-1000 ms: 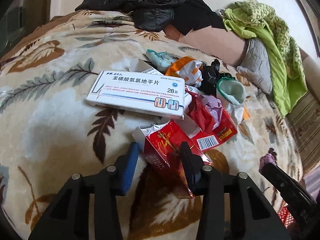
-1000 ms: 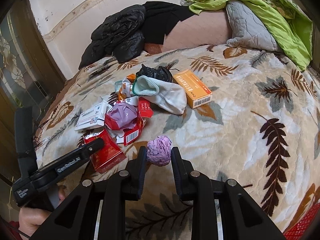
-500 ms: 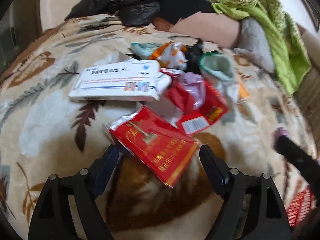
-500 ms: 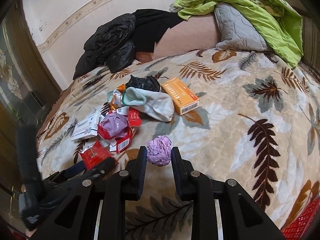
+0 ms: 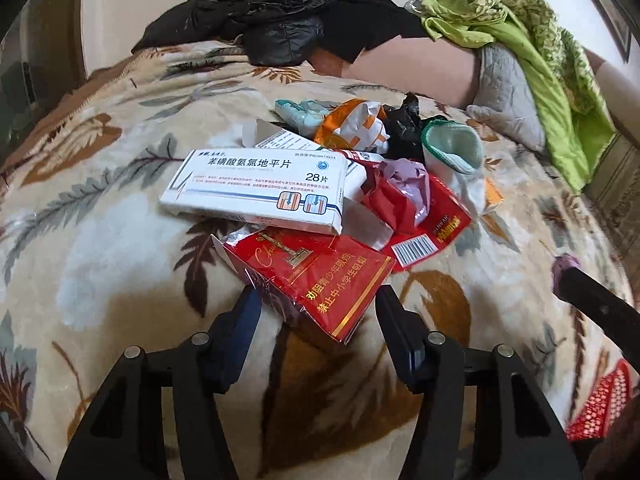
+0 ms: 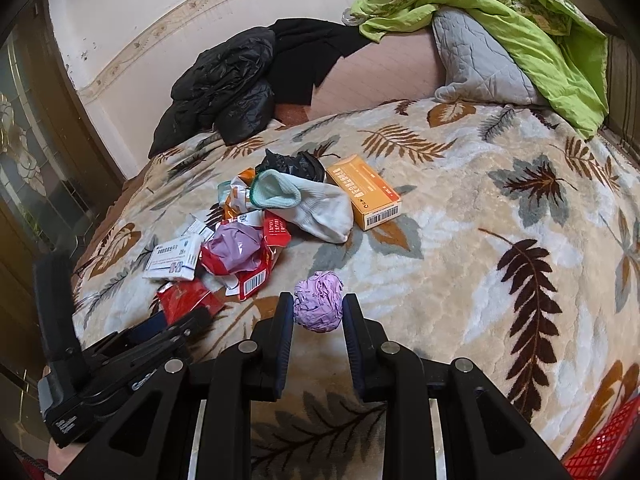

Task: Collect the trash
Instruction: 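Grasp the red cigarette pack with the left tool while the right holds the purple ball, then carry both items over the red wastebasket and open both tools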

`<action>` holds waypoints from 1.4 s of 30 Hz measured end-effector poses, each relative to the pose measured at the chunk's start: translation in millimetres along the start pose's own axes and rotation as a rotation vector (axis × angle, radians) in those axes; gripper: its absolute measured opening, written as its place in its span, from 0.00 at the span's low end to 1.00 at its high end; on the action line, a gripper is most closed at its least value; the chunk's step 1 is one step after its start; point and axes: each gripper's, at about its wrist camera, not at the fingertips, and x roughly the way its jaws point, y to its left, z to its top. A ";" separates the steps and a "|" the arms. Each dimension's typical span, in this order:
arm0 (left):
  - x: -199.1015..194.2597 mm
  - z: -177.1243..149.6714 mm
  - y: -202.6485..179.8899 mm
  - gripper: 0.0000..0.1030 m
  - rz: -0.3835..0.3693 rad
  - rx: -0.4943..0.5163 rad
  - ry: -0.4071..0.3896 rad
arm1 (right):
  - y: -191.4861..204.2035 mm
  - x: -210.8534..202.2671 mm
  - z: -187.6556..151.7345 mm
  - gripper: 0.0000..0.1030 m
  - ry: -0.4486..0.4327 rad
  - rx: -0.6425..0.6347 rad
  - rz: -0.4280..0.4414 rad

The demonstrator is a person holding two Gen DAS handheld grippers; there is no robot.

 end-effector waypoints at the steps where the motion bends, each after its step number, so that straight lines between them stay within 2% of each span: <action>1: -2.9 -1.8 2.7 0.57 -0.014 -0.007 0.001 | 0.4 0.1 -0.2 0.26 0.000 0.002 0.001; 5: -18.9 -8.7 13.7 0.56 -0.042 -0.003 0.001 | 1.7 0.1 -0.5 0.26 0.001 0.002 0.006; 10: -39.1 -12.3 20.0 0.54 -0.074 0.023 -0.043 | 4.5 -0.6 0.1 0.25 -0.003 0.005 0.021; 16: -59.6 -14.3 0.5 0.51 -0.132 0.100 -0.123 | 6.3 -5.9 -1.5 0.25 -0.013 0.013 0.035; 19: -60.0 -15.6 -10.5 0.50 -0.136 0.131 -0.124 | 3.2 -11.6 -3.0 0.25 -0.026 0.015 0.020; 23: -60.3 -15.9 -8.7 0.50 -0.159 0.115 -0.119 | -5.2 -17.2 -3.4 0.25 -0.035 0.031 0.006; 26: -56.6 -17.4 -4.4 0.50 -0.174 0.102 -0.081 | -9.0 -19.5 -3.7 0.25 -0.032 0.038 0.005; 29: -45.4 -23.1 4.9 0.57 -0.215 0.044 0.031 | -8.7 -21.2 -4.4 0.25 -0.031 0.027 0.005; 31: -42.9 -26.3 12.1 0.57 -0.235 -0.002 0.078 | -7.6 -22.9 -4.4 0.25 -0.038 0.020 0.004; 32: -43.9 -27.6 15.4 0.58 -0.238 -0.022 0.081 | -7.6 -23.7 -4.8 0.25 -0.040 0.020 0.006; 35: -46.0 -26.6 16.8 0.68 -0.226 -0.066 0.068 | -7.3 -24.0 -4.0 0.25 -0.040 0.028 0.015; 37: -43.9 -24.6 13.5 0.71 -0.237 -0.093 0.074 | -5.8 -24.4 -3.7 0.25 -0.042 0.025 0.018; 40: -33.5 -20.8 -2.6 0.78 -0.177 -0.092 0.085 | -4.0 -26.6 -4.1 0.25 -0.051 0.007 0.010; 42: -20.3 -17.4 -15.2 0.79 -0.086 -0.081 0.115 | -5.4 -28.0 -4.4 0.25 -0.054 0.005 0.004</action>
